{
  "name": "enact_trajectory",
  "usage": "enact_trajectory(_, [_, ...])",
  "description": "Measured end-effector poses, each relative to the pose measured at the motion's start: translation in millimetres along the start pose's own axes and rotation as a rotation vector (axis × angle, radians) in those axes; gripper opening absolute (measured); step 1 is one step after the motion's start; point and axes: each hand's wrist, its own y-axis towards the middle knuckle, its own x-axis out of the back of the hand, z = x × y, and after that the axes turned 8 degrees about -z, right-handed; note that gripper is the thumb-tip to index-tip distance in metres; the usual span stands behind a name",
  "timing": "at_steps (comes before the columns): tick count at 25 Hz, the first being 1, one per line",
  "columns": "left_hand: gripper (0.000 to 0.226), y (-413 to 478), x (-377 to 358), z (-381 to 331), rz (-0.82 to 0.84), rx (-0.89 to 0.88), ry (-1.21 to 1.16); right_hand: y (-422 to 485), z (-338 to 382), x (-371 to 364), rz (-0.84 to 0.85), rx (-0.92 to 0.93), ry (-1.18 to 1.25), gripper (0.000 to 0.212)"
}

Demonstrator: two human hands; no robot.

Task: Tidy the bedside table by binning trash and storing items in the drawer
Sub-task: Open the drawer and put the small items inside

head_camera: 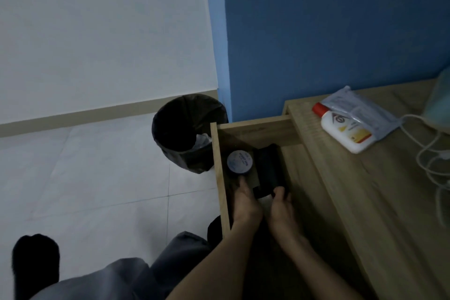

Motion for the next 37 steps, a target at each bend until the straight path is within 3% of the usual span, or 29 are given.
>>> enact_trajectory(1, [0.073,3.2,0.3,-2.2,-0.018,-0.003,0.062,-4.7,1.8,9.5,-0.003,0.019,-0.002,0.050])
enact_trajectory(3, [0.067,6.2,3.9,-16.1,-0.130,-0.095,0.114,-16.0,4.4,40.9,-0.093,0.144,0.006,0.060])
enact_trajectory(7, [0.039,-0.8,-0.9,-100.4,-0.212,-0.397,-0.114,-26.8,-6.5,134.9,-0.425,0.352,0.200,0.038])
enact_trajectory(10, [0.043,-9.1,-21.1,-150.5,-0.121,-0.653,-0.119,-5.8,-23.4,183.3,-0.607,0.323,0.242,0.037])
enact_trajectory(13, [0.055,-11.5,-44.6,-168.0,0.120,-0.771,0.207,37.2,-28.2,201.1,-0.656,0.421,0.156,0.041])
enact_trajectory(16, [0.052,-13.4,-51.9,-163.5,0.228,-0.719,0.433,82.6,-23.5,203.1,-0.512,0.523,0.040,0.046])
enact_trajectory(20, [0.036,-15.7,-53.2,-158.7,0.022,-0.690,0.261,109.2,-28.3,189.6,-0.363,0.550,-0.240,0.045])
enact_trajectory(23, [0.031,-13.1,-56.7,-156.9,-0.070,-0.515,0.099,107.8,-29.5,182.7,-0.410,0.500,-0.278,0.047])
enact_trajectory(27, [0.071,-12.2,-47.7,-157.3,0.026,-0.137,-0.254,103.5,-31.6,176.5,-0.533,0.444,-0.450,0.051])
enact_trajectory(32, [0.078,-2.7,-35.5,-149.0,0.047,-0.010,-0.411,99.3,-23.2,162.0,-0.487,0.423,-0.332,0.051])
enact_trajectory(37, [0.069,-1.4,-24.0,-141.4,0.114,0.156,-0.445,71.4,-26.4,144.4,-0.627,0.421,-0.365,0.054])
